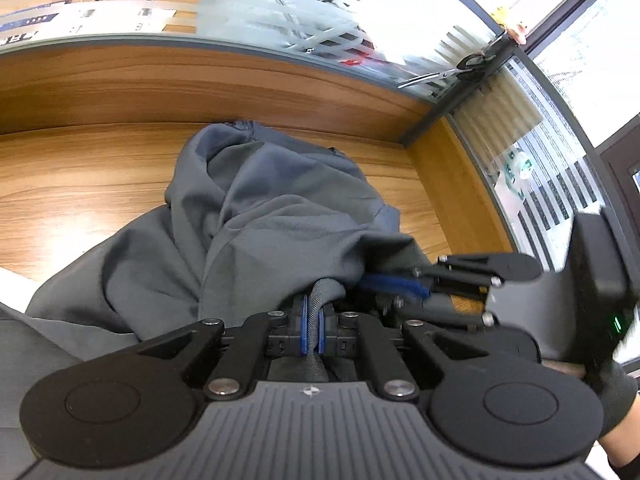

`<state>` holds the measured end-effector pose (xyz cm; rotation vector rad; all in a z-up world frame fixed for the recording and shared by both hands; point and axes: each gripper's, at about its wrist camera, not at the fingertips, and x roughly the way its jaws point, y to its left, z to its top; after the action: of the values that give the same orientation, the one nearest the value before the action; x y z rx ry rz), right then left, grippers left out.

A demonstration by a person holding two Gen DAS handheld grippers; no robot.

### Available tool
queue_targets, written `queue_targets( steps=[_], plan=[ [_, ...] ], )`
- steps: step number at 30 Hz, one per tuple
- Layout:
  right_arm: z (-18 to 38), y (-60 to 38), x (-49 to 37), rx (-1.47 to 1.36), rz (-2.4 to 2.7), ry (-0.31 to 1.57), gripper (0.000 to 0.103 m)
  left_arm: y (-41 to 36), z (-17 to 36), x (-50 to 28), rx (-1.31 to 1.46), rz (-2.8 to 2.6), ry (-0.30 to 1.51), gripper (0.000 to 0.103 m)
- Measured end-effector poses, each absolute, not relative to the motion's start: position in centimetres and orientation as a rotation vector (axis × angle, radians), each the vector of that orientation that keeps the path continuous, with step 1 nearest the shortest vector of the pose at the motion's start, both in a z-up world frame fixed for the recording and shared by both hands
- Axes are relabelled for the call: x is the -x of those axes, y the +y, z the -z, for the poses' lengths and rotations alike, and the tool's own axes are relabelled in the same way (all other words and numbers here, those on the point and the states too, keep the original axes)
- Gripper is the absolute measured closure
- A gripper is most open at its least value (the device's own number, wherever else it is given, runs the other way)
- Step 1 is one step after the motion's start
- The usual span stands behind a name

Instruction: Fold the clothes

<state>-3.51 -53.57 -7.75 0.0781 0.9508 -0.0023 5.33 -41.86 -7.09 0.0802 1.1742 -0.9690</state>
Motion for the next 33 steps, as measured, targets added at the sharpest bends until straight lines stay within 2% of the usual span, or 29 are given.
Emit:
queue_targets(
  steps=[3, 5, 7, 8, 14, 21, 23, 25, 27, 33],
  plan=[
    [8.5, -54.3, 3.6, -0.122, 0.014, 0.966, 0.089, -41.6, 7.6, -5.4, -0.081, 0.968, 1.189, 0.098],
    [8.6, -53.9, 3.8, -0.141, -0.021, 0.986, 0.084, -41.7, 8.0, -5.3, -0.084, 0.971, 1.2, 0.098],
    [8.6, -53.2, 4.0, -0.153, -0.065, 1.005, 0.071, -41.9, 8.3, -5.2, -0.092, 0.973, 1.207, 0.098],
    [8.6, -52.7, 4.1, -0.152, -0.083, 1.014, 0.069, -42.0, 8.5, -5.1, -0.097, 0.976, 1.209, 0.098],
    [9.1, -51.1, 4.7, -0.158, -0.109, 1.059, 0.068, -42.4, 9.2, -4.1, -0.153, 0.981, 1.183, 0.098],
    [12.4, -51.7, 4.1, -0.244, -0.071, 1.132, 0.063, -42.4, 10.4, -3.5, -0.166, 0.983, 1.206, 0.098],
    [13.6, -52.2, 3.7, -0.294, -0.059, 1.142, 0.068, -42.4, 10.7, -3.5, -0.163, 0.978, 1.212, 0.098],
    [14.5, -52.2, 3.4, -0.302, -0.05, 1.152, 0.086, -42.4, 10.9, -3.7, -0.158, 0.969, 1.218, 0.098],
    [14.7, -52.2, 3.3, -0.309, -0.049, 1.147, 0.093, -42.3, 10.7, -3.8, -0.157, 0.965, 1.209, 0.098],
    [8.9, -53.3, 5.4, -0.38, -0.098, 1.004, 0.097, -41.9, 8.1, -5.0, -0.142, 0.965, 1.133, 0.097]
  ],
)
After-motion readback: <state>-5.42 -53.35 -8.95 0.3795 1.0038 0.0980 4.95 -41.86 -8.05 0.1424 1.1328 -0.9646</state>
